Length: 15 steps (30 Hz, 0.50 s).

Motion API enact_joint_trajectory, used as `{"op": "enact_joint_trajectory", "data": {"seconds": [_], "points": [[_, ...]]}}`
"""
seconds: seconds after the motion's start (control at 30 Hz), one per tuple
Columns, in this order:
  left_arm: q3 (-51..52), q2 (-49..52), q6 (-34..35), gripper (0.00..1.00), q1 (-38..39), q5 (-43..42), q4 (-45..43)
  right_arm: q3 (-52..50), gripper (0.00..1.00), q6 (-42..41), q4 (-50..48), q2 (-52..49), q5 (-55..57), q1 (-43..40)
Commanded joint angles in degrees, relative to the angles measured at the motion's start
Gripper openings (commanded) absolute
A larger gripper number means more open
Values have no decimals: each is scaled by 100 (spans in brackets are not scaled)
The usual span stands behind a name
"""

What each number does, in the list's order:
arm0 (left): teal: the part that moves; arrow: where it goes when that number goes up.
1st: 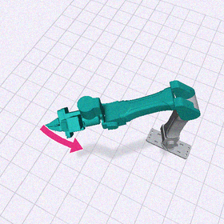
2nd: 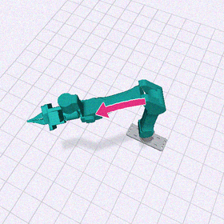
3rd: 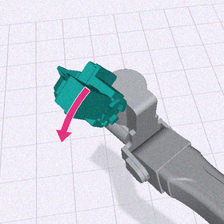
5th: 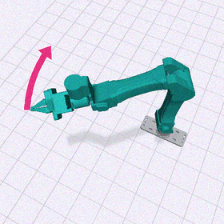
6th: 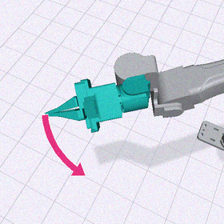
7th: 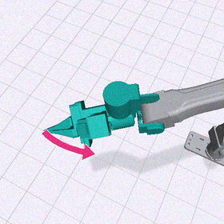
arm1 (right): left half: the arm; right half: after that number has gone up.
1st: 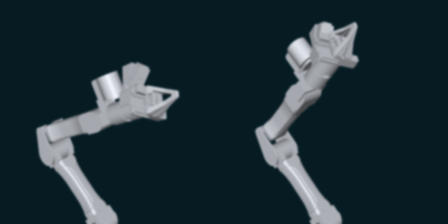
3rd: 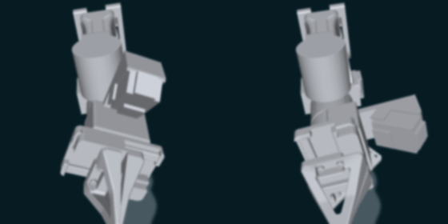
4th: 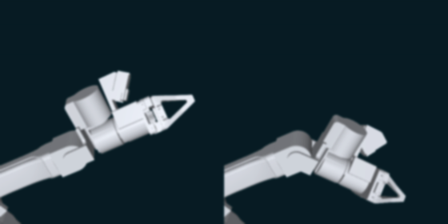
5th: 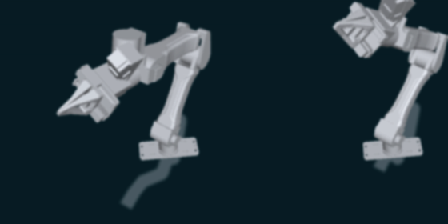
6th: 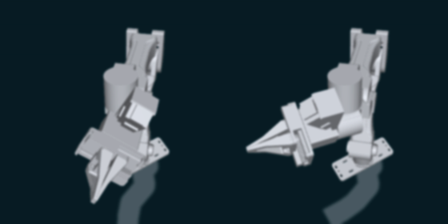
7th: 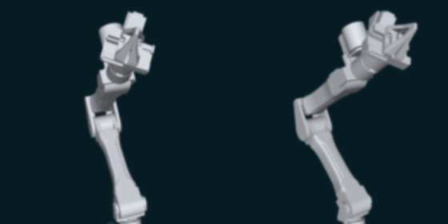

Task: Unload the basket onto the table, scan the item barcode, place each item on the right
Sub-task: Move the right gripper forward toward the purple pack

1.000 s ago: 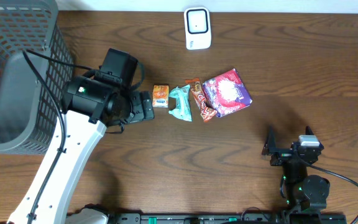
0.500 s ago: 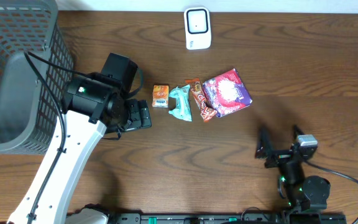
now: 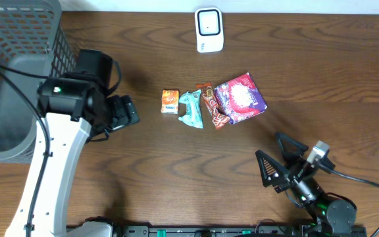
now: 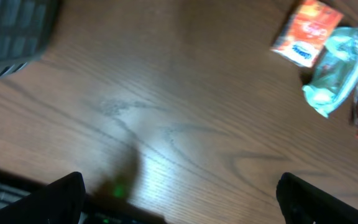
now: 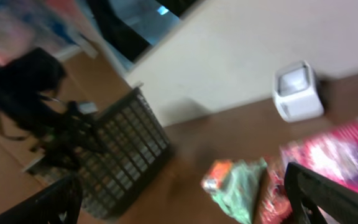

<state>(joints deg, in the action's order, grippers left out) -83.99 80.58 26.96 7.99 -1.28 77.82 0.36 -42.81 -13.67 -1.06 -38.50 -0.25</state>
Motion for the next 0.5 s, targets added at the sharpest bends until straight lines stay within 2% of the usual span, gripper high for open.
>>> {"op": "enact_joint_trajectory", "data": {"seconds": [0.0, 0.13, 0.23, 0.3, 0.37, 0.47], "points": [[-13, 28, -20, 98, -170, 46, 11, 52, 99, -190, -334, 20, -98, -9], [-13, 28, -17, 98, -210, 42, -9, 407, 99, 420, -306, -52, 155, -9], [-13, 28, -15, 98, -208, 39, -9, 916, 99, 1014, 157, -284, 326, -9], [-13, 28, -15, 98, -208, 39, -9, 1410, 99, 1563, 750, -560, 507, -9], [-13, 28, -17, 98, -208, 42, -9, 2275, 99, 2520, 1733, -1143, 721, -9], [-13, 28, -17, 98, -208, 42, -9, 3235, 99, 3230, 2752, -1906, 1012, -9]]}}
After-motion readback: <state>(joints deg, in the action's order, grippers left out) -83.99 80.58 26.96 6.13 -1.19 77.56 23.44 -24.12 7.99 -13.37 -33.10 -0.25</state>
